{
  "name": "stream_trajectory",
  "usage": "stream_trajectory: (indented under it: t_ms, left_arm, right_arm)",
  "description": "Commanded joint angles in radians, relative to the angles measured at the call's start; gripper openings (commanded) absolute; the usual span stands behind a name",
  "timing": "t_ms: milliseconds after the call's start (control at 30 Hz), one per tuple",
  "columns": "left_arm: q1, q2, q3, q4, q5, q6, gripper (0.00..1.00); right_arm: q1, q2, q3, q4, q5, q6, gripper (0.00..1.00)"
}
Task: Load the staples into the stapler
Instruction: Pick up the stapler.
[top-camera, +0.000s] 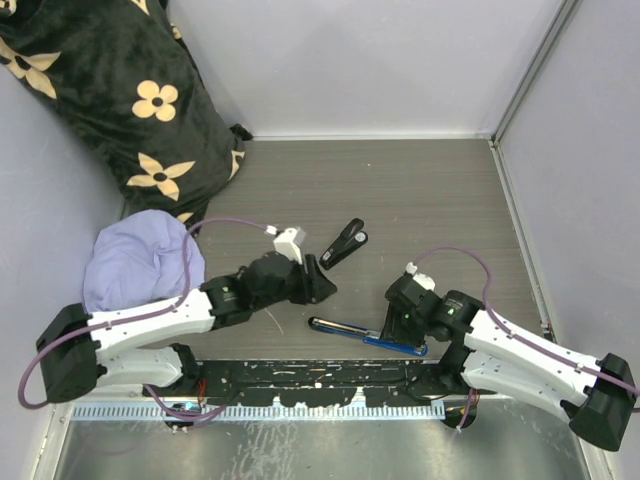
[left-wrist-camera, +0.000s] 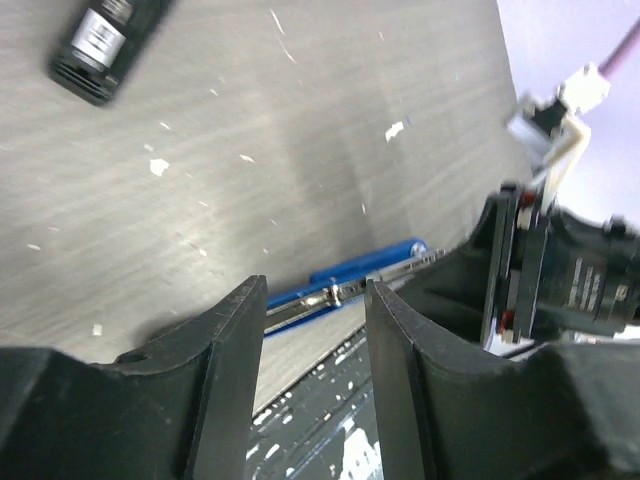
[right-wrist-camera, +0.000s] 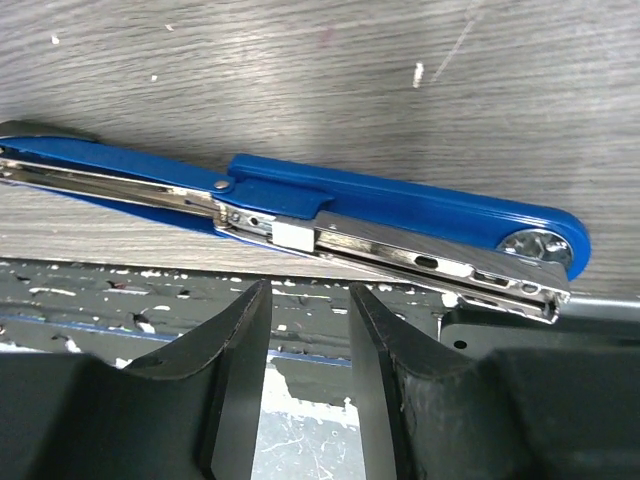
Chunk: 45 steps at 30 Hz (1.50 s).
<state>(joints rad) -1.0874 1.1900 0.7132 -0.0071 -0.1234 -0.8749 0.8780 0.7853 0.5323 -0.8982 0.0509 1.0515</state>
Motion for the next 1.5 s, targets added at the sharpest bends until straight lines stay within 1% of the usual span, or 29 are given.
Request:
stream_trajectory:
  t_ms: [0, 67, 167, 333, 367, 600, 933, 1467]
  left_arm:
    - [0.113, -0.107, -0.005, -0.080, 0.049, 0.090, 0.46]
    - [0.155, -0.134, -0.007, -0.108, 0.072, 0.113, 0.46]
    - [0.186, -0.159, -0.016, -0.117, 0.102, 0.134, 0.46]
    - [0.203, -0.140, -0.023, -0.105, 0.165, 0.140, 0.46]
    - [0.205, -0.139, -0.026, -0.100, 0.174, 0.141, 0.46]
    - [0.221, -0.157, -0.032, -0.108, 0.197, 0.170, 0.46]
    - [0.245, -0.166, -0.039, -0.106, 0.240, 0.180, 0.46]
    - [0.284, -0.168, -0.042, -0.098, 0.288, 0.191, 0.46]
  right_arm:
    - [0.037, 0.028, 0.045, -0.047, 0.100, 0.113, 0.41]
    - [0.058, 0.051, 0.055, -0.041, 0.115, 0.141, 0.40]
    - [0.095, 0.095, 0.092, -0.056, 0.152, 0.171, 0.39]
    - [0.138, 0.169, 0.136, -0.033, 0.159, 0.192, 0.40]
    - [0.146, 0.183, 0.145, -0.038, 0.193, 0.197, 0.40]
    - [0.168, 0.258, 0.191, -0.120, 0.266, 0.215, 0.39]
    - [0.168, 0.346, 0.216, -0.081, 0.257, 0.197, 0.38]
    - [0.173, 0.400, 0.209, -0.047, 0.238, 0.194, 0.37]
